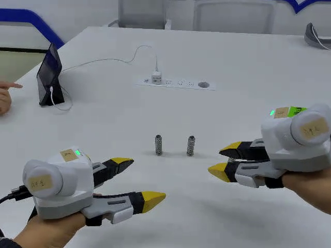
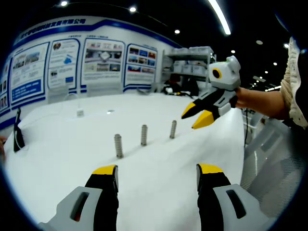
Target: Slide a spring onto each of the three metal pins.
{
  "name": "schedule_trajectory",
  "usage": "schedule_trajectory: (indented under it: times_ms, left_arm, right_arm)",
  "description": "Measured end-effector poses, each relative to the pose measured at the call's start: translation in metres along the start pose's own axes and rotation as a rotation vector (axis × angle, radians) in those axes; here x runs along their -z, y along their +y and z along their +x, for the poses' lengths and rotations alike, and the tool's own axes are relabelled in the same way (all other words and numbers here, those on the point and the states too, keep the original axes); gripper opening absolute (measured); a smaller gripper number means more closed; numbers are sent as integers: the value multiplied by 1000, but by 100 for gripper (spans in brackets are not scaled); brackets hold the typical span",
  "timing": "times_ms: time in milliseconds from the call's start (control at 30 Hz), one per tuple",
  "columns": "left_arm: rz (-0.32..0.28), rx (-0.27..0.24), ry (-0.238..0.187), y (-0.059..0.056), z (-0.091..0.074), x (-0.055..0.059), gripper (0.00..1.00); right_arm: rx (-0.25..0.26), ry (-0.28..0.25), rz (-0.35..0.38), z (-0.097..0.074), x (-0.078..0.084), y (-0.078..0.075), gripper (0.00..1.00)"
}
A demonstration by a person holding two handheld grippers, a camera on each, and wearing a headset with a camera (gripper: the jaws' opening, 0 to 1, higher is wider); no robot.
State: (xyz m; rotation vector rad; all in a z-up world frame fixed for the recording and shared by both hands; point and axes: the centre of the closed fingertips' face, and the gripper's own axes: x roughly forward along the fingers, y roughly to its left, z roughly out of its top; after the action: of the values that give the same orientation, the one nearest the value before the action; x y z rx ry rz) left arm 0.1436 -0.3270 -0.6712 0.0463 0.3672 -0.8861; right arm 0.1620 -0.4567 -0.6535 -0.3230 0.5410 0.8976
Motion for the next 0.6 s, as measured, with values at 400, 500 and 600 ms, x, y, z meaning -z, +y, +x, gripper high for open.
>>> schedule_trajectory:
  times_ms: [400, 500, 600]
  left_arm:
    - [-6, 6, 5, 0, 0, 2, 69]
    - [-9, 5, 5, 0, 0, 2, 69]
    - [-11, 2, 4, 0, 0, 2, 70]
  right_arm:
    - [66, -25, 66, -26, 26, -20, 42]
    - [74, -27, 71, -30, 29, -21, 46]
    - [78, -30, 73, -33, 32, -22, 48]
